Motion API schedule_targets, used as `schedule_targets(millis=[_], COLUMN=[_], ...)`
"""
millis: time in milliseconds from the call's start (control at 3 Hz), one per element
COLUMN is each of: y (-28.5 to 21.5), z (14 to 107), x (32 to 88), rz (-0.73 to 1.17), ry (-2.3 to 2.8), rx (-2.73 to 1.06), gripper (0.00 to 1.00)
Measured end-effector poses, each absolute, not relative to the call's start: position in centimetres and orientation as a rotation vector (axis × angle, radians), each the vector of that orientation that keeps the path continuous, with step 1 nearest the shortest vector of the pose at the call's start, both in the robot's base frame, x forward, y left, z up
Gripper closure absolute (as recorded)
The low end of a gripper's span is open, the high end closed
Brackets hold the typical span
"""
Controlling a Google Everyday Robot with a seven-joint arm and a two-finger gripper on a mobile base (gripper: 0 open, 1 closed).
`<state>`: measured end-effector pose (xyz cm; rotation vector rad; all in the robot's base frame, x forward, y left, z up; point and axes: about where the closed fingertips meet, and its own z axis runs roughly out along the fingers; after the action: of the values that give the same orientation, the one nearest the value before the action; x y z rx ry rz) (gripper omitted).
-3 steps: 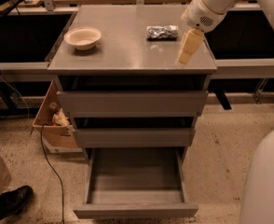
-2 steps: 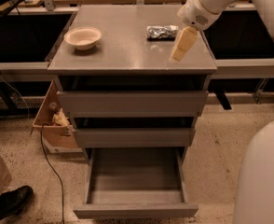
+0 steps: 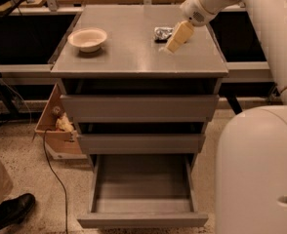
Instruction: Place redbull can into bottom drawer
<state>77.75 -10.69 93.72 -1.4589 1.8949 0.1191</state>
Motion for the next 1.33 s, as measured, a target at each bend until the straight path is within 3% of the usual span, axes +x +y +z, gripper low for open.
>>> schedule_targets(millis=[667, 1333], y=[-11.4, -11.7], z=[91.9, 91.1], x=[84.6, 89.9], rz=[0.265, 0.227], ry=[1.914, 1.884], rx=[-1.098, -0.916], gripper=[0.00, 0.00])
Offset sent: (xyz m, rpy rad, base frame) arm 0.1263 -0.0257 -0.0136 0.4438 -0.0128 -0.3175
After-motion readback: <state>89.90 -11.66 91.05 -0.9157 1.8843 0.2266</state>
